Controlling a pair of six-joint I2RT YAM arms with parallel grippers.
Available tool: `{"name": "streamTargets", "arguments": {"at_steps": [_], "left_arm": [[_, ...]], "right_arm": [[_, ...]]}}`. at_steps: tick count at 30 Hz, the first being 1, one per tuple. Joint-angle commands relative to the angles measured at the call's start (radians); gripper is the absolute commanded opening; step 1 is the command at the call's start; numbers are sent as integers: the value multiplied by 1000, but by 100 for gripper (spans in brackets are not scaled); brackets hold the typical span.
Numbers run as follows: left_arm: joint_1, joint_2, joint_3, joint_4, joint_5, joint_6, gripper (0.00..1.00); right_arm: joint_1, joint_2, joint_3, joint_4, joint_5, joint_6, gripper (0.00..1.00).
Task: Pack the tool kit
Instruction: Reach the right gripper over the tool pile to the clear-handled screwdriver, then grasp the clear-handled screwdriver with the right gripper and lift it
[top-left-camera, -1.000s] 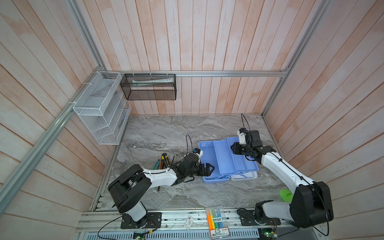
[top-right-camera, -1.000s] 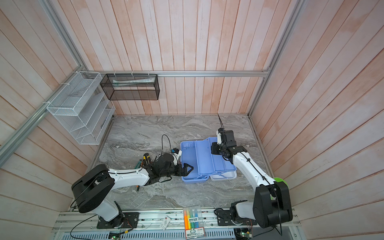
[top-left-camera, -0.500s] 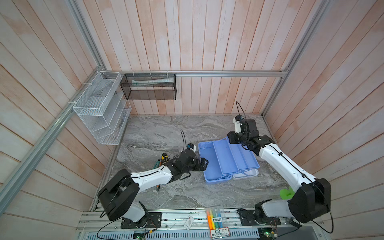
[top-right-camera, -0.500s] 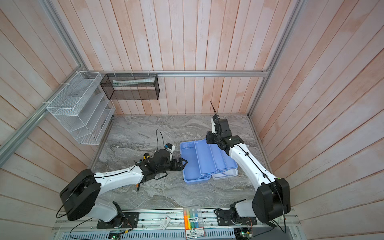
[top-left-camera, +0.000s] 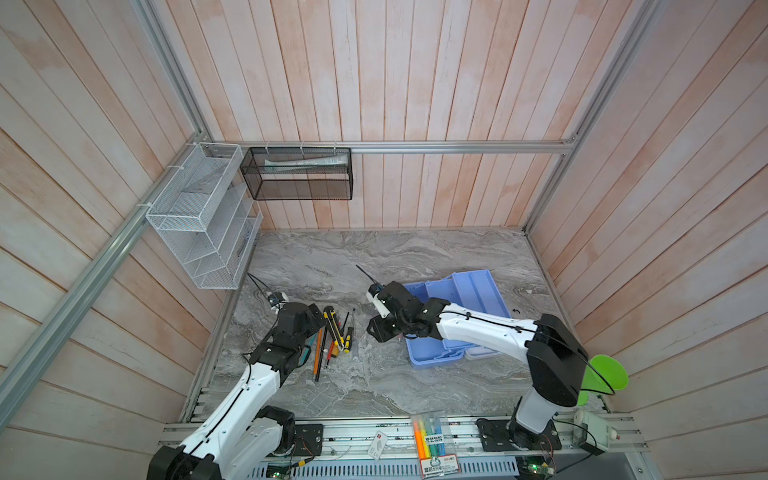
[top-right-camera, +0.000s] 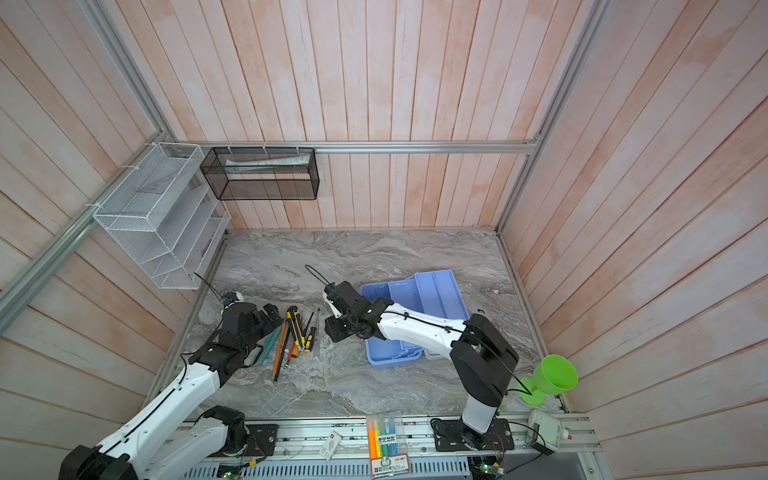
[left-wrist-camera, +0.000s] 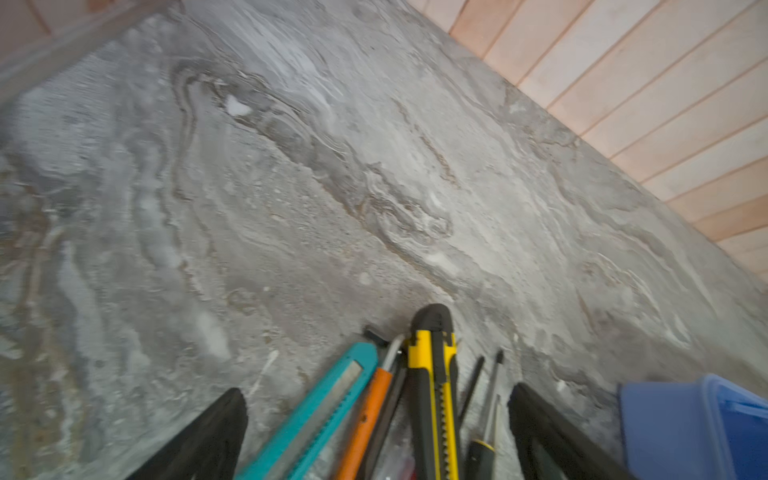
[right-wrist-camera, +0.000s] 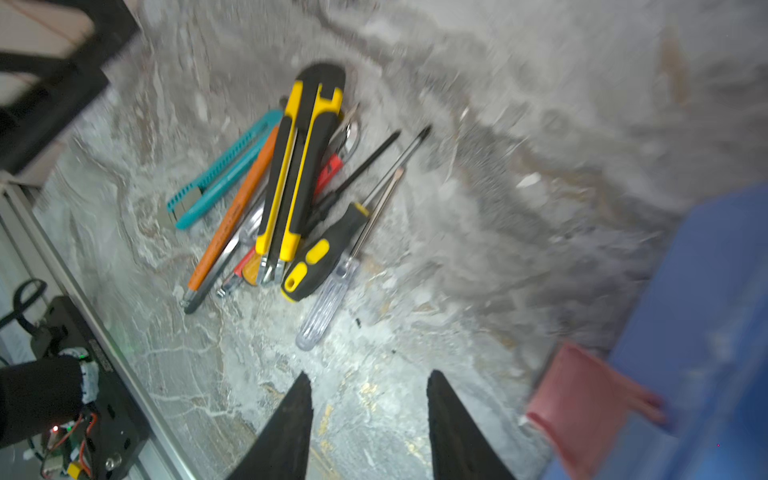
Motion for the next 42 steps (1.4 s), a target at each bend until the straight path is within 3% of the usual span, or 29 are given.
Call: {"name": "streamTargets", "arguments": {"at_steps": [1,3,13,32,37,42], "left_arm": [[8,-78,-46,21,-135,73,100],[25,-109,-68,12,-150,59,100],[166,-145,-101,36,0,80,100],[184,-99,-91,58,42,97,100],[189,-106,-94,56,45,96,100],[189,-112,-96,66,58,105,100]], "right_arm": [[32,55,62,-54,3,54,45],[55,109,98,-78,15,54,45],[84,286,255,-187,65,33,45],[107,417,391,-306,99,32,45],[107,412,395,-378,158,48,32],[107,346,312,-381,171,80,28]]}}
